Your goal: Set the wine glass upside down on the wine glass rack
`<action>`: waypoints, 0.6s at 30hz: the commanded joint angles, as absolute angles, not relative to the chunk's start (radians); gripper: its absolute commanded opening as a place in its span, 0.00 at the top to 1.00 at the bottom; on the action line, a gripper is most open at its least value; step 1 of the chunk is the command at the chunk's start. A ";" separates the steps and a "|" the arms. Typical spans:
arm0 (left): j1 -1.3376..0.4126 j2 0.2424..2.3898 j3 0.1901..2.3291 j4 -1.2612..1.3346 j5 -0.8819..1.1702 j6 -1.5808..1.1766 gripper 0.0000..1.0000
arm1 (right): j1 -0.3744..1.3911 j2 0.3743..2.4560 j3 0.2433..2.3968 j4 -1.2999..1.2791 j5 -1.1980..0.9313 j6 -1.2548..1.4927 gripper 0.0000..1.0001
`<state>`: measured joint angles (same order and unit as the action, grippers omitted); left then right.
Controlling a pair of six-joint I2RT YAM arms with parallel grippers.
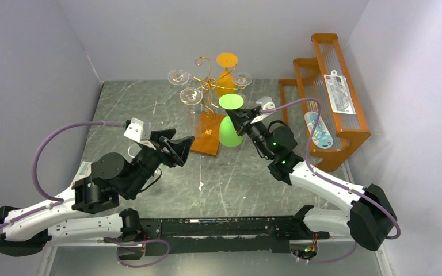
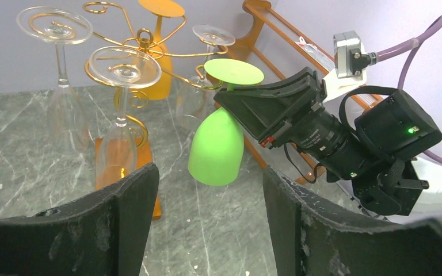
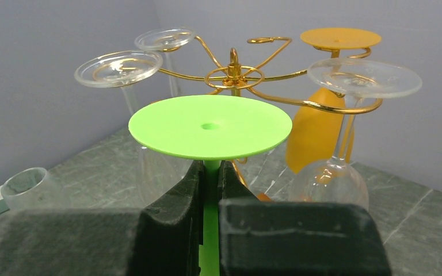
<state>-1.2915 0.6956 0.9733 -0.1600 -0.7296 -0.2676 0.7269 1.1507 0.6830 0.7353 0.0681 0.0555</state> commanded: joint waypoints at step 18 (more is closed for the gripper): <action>-1.296 0.655 0.985 -0.168 -0.825 -0.281 0.28 | 0.726 1.322 0.725 0.957 0.090 0.014 1.00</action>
<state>-1.2915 0.6605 0.9733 -0.1627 -0.7864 -0.2741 0.7242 1.2980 0.6918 0.9249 0.1047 0.0284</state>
